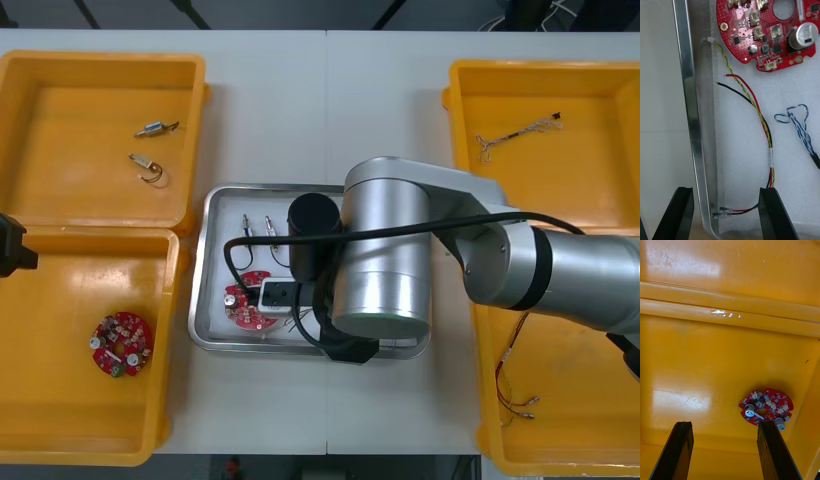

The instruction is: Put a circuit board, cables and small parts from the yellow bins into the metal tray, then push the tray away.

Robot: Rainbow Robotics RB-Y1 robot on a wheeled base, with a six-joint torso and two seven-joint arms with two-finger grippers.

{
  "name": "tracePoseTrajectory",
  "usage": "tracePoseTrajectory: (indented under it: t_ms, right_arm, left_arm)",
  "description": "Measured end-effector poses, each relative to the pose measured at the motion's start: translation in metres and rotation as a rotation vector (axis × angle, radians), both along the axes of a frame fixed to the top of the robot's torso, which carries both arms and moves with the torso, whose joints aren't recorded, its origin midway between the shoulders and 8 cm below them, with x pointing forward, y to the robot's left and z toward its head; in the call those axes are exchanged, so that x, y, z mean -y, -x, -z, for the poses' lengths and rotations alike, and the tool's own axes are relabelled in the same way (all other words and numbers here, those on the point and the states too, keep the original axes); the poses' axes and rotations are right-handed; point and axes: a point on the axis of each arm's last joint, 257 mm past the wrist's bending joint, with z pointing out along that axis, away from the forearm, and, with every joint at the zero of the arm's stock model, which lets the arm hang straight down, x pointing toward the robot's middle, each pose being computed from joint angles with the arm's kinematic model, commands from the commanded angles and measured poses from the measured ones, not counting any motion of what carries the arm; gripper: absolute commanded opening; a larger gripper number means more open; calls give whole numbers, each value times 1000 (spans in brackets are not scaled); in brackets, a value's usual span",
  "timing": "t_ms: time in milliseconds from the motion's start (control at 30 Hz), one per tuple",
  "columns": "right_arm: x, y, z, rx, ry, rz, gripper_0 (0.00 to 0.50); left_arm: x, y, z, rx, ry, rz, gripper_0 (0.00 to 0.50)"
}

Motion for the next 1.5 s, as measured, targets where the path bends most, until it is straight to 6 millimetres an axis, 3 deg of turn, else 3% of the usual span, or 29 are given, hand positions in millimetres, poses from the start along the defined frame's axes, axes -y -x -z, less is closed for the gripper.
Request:
tracePoseTrajectory:
  t_ms: [267, 533, 1100, 1500]
  right_arm:
    - [-13, 9, 22, 45, 53, -65, 500]
    - [-24, 11, 32, 76, 43, -71, 500]
    - [-20, 18, 57, 95, 26, -24, 500]
    - [-20, 19, 63, 100, 19, -14, 500]
  left_arm:
    - [-4, 0, 0, -3, -4, -8, 500]
    - [-4, 0, 0, -5, -4, -9, 500]
    - [-5, 0, 0, -5, -4, -10, 500]
    - [-5, 0, 0, -5, -4, -10, 500]
